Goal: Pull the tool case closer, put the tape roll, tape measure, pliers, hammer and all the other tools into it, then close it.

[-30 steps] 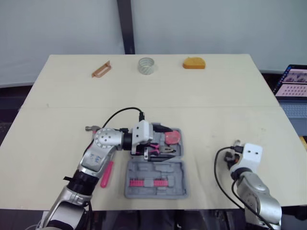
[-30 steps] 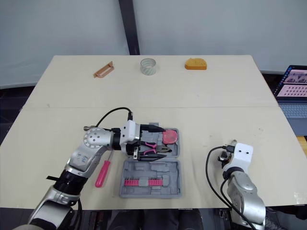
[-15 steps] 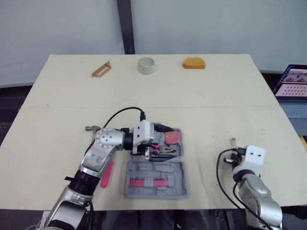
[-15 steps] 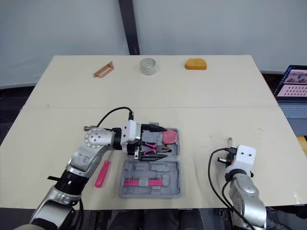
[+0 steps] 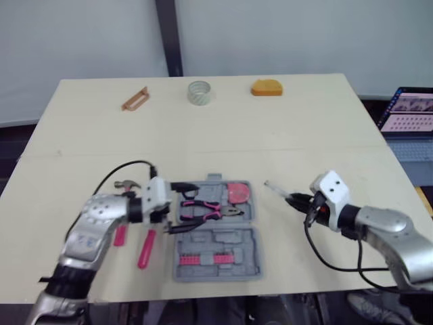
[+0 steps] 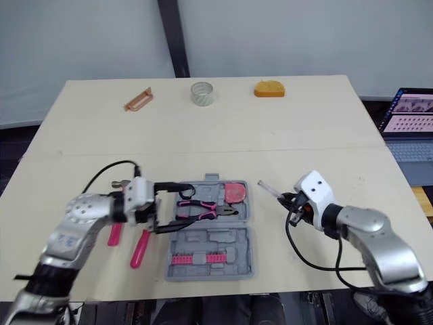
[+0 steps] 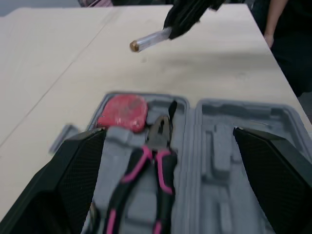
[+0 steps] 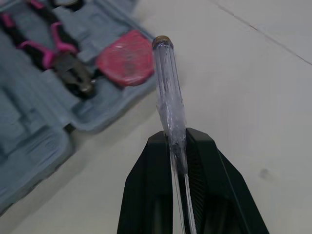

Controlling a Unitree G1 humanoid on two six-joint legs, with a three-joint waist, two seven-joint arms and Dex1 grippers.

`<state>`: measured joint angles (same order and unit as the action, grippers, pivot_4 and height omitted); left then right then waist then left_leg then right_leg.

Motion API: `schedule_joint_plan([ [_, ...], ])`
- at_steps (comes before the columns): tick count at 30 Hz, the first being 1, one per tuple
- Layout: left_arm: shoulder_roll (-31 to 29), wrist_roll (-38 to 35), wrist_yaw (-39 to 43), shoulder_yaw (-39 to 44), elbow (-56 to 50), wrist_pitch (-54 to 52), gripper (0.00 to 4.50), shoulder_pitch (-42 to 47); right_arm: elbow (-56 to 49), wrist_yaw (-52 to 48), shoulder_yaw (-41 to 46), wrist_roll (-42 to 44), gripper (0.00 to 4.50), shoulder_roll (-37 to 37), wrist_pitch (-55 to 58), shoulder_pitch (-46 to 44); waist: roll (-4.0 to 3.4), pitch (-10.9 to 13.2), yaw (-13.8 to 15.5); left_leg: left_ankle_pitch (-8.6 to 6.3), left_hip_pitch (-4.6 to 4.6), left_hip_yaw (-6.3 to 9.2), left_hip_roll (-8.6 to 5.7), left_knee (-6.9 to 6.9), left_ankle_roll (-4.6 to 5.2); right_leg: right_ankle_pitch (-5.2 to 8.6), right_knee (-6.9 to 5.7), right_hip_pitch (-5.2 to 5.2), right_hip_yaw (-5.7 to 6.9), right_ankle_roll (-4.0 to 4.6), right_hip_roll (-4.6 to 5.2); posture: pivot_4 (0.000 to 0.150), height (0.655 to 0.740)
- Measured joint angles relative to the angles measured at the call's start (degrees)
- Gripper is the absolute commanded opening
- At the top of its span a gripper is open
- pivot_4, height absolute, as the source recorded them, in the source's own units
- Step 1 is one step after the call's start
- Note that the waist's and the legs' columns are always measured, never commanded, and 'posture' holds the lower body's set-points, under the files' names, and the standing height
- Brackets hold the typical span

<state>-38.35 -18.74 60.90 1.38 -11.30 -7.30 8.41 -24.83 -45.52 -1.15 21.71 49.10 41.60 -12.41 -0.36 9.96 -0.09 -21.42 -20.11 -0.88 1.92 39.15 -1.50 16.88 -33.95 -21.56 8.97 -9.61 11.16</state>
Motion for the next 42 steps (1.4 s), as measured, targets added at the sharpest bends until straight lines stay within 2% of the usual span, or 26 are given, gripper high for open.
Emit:
schedule_joint_plan([
  [2,-2.3,-1.1,0.3,4.0,-1.8,0.5,4.5,-5.2,-2.5,-3.2,-5.1,0.4,0.02,2.4,4.0,-6.1,0.0,0.0,0.0,0.0,-0.02,0.05,0.01,0.0,0.0,0.0,0.0,0.0,0.02,0.0,0.0,0.15,0.74],
  [7,-4.3,-2.3,0.5,11.7,-4.4,2.0,4.5,-16.6,-8.4,-7.2,-18.1,1.6,0.02,2.9,15.5,-19.1,0.04,0.0,0.2,0.0,-0.11,0.13,-0.02,0.03,0.0,0.0,0.07,0.0,0.05,0.0,0.01,0.15,0.74],
  [10,-4.0,-2.3,0.3,13.8,-5.7,3.3,4.5,-22.0,-10.4,-7.1,-25.6,1.9,0.02,-1.0,23.0,-25.9,0.07,0.0,0.1,0.0,-0.1,0.15,0.0,0.03,-0.01,0.0,0.02,-0.01,0.06,0.0,0.0,0.15,0.74],
  [16,-3.0,-2.3,-0.2,14.8,-8.4,6.6,4.5,-28.5,-10.7,-3.4,-36.3,0.5,0.02,-7.5,29.5,-29.9,0.08,0.0,0.0,0.0,-0.12,0.14,-0.01,0.03,-0.02,0.0,0.02,-0.02,0.06,0.0,0.01,0.15,0.74],
  [22,-2.8,-2.2,-0.4,15.7,-8.7,9.1,4.5,-31.6,-7.9,0.1,-41.2,-1.5,0.02,-12.9,31.4,-32.9,0.08,0.0,-0.1,0.01,-0.1,0.12,-0.01,0.02,-0.03,0.0,-0.02,-0.05,0.05,0.0,0.0,0.15,0.74],
  [30,-2.9,-2.3,-1.3,16.6,-8.5,9.4,4.5,-31.1,-1.2,3.4,-44.1,-4.8,0.02,-17.8,31.1,-36.3,0.09,0.0,-0.2,0.0,-0.1,0.13,0.0,0.01,-0.03,0.0,-0.05,-0.08,0.05,0.0,0.0,0.15,0.74],
  [42,-2.9,-2.3,-1.5,16.6,-8.2,9.3,4.5,-29.2,2.8,3.9,-46.6,-7.9,0.02,-20.9,28.6,-36.6,0.09,0.0,-0.3,0.01,-0.1,0.11,0.0,-0.01,-0.04,0.0,-0.06,-0.1,0.06,0.0,-0.01,0.15,0.74],
])
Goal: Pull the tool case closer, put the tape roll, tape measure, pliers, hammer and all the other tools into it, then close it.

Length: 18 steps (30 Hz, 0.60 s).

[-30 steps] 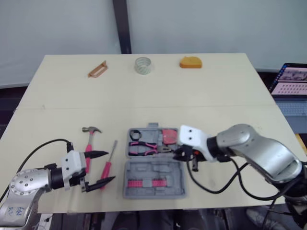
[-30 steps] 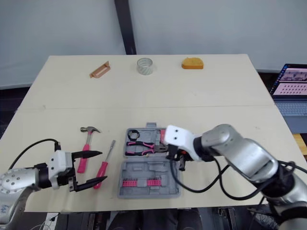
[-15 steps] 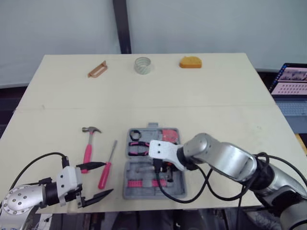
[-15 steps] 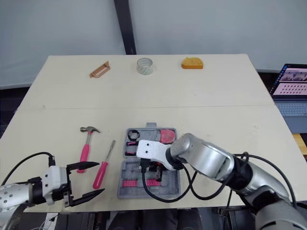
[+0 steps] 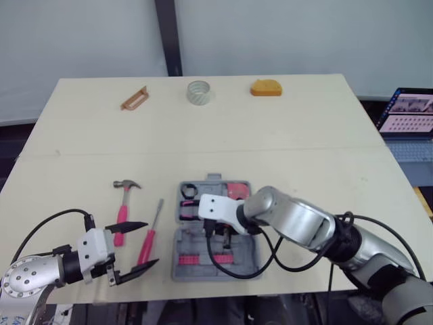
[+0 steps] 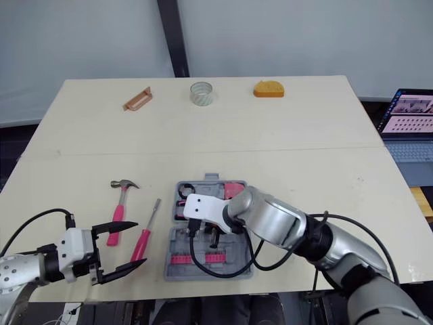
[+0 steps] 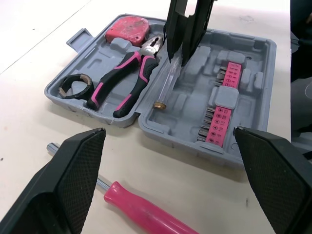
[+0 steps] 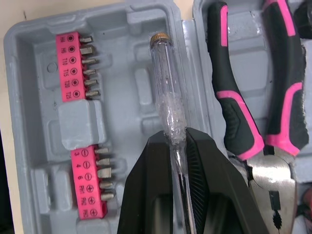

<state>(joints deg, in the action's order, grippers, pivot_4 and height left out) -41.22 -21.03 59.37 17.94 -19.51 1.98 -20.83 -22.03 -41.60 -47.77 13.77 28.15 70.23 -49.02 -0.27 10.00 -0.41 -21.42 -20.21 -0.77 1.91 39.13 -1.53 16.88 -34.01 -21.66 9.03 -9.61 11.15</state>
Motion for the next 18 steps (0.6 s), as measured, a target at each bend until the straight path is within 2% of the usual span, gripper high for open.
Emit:
schedule_joint_plan([
  [18,0.0,0.0,-1.0,0.0,0.0,-0.7,4.5,0.0,2.1,0.1,-0.1,-2.4,0.02,-2.6,-1.5,1.3,0.0,0.0,0.0,0.0,0.0,0.0,0.0,-0.01,0.0,0.0,0.0,0.0,0.0,0.0,0.0,0.15,0.74],
])
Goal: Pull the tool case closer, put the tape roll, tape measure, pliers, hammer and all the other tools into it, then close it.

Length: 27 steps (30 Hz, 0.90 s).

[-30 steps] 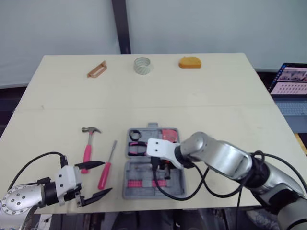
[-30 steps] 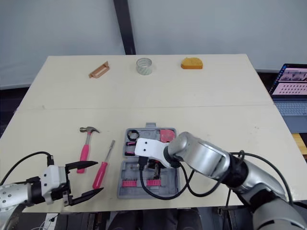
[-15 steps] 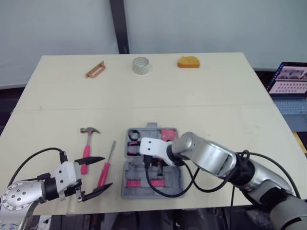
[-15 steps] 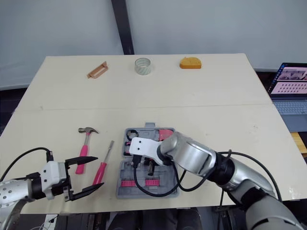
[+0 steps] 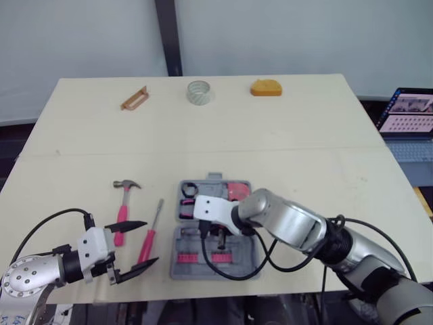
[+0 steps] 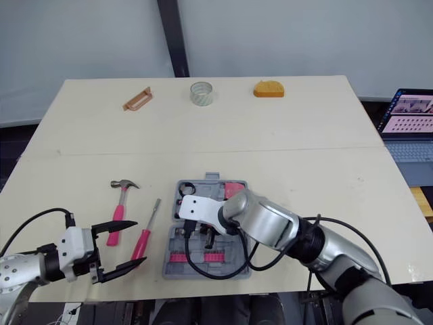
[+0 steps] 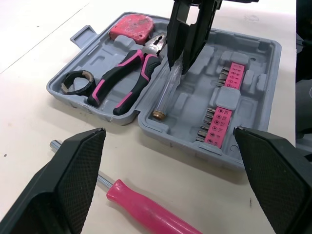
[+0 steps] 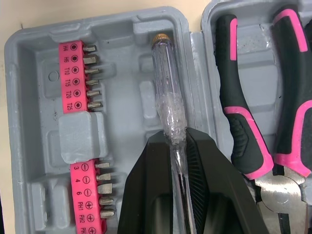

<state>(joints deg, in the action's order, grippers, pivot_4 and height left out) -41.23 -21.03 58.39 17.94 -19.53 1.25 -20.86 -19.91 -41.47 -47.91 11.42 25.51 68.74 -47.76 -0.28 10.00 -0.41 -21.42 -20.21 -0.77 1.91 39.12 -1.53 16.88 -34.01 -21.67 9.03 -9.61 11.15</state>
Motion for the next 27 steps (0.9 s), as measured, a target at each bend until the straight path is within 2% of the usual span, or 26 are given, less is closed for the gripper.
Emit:
schedule_joint_plan([
  [18,0.0,0.0,-0.1,0.0,0.0,-0.4,4.5,0.0,1.3,0.0,0.0,-1.3,0.02,-1.3,-0.3,1.4,-0.01,0.0,0.0,0.0,0.0,0.0,0.0,-0.02,0.0,0.0,0.0,-0.01,0.0,0.0,0.0,0.15,0.74],
  [20,0.0,0.0,-0.1,0.0,0.0,-0.4,4.5,0.0,1.3,0.0,0.0,-1.3,0.98,-1.3,-0.3,1.4,-0.01,0.0,0.0,0.0,0.0,0.0,0.0,-0.02,0.0,0.0,0.0,-0.01,0.0,0.0,0.0,0.15,0.74],
  [22,0.0,0.0,-0.1,0.0,0.0,-0.4,4.5,0.0,1.3,0.0,0.0,-1.2,1.68,-1.4,-0.4,1.6,-0.01,0.0,0.0,0.0,0.0,0.0,0.0,-0.02,0.0,0.0,0.01,-0.02,0.0,0.0,0.0,0.15,0.74],
  [23,0.0,0.0,-0.1,0.0,0.0,-0.4,4.5,0.1,1.3,0.0,0.0,-1.2,2.27,-1.5,-0.7,1.7,-0.01,0.0,0.0,0.0,0.0,0.0,0.0,-0.02,-0.01,0.0,0.0,-0.02,0.0,0.0,0.0,0.15,0.74],
  [27,0.0,0.0,-0.1,0.0,0.0,-0.4,4.5,0.1,1.1,0.0,0.0,-1.2,4.2,-1.5,-1.0,1.8,-0.01,0.0,0.0,0.0,0.0,-0.01,0.0,-0.02,0.0,0.0,0.0,-0.01,0.0,0.0,0.0,0.15,0.74],
])
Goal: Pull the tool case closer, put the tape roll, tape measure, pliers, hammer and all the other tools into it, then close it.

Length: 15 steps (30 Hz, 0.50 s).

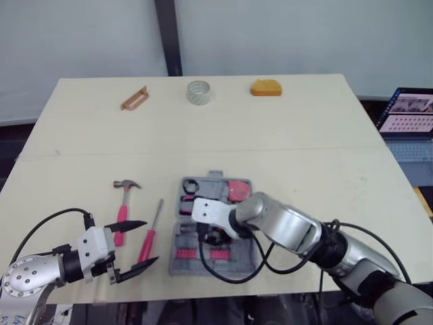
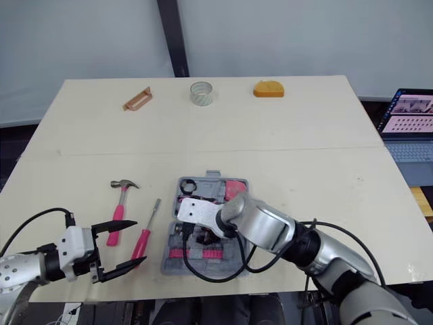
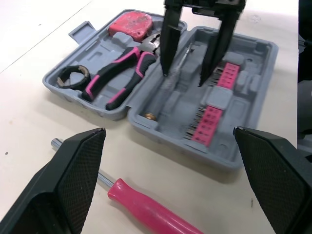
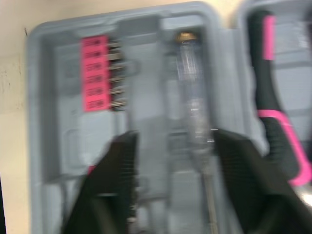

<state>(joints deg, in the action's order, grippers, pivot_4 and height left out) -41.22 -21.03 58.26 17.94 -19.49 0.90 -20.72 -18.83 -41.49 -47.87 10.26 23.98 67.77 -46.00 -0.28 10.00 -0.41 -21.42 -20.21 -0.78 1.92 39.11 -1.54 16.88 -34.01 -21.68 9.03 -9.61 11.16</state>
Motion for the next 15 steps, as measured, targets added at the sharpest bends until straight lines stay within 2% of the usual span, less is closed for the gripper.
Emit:
schedule_joint_plan([
  [1,0.0,0.0,0.0,0.0,0.0,0.0,4.5,0.0,-0.1,0.0,0.0,0.0,4.43,0.1,0.0,0.0,0.0,0.0,0.0,0.0,0.0,0.0,0.0,0.0,0.0,0.0,0.0,0.0,0.0,0.0,0.0,0.15,0.74],
  [15,0.1,0.0,-0.2,0.0,0.1,0.0,4.5,0.8,-4.0,-1.2,4.0,3.0,4.43,2.6,2.1,-0.2,0.0,0.0,0.0,0.0,-0.01,0.0,0.0,-0.02,0.0,0.0,0.01,-0.01,0.0,0.0,0.0,0.15,0.74],
])
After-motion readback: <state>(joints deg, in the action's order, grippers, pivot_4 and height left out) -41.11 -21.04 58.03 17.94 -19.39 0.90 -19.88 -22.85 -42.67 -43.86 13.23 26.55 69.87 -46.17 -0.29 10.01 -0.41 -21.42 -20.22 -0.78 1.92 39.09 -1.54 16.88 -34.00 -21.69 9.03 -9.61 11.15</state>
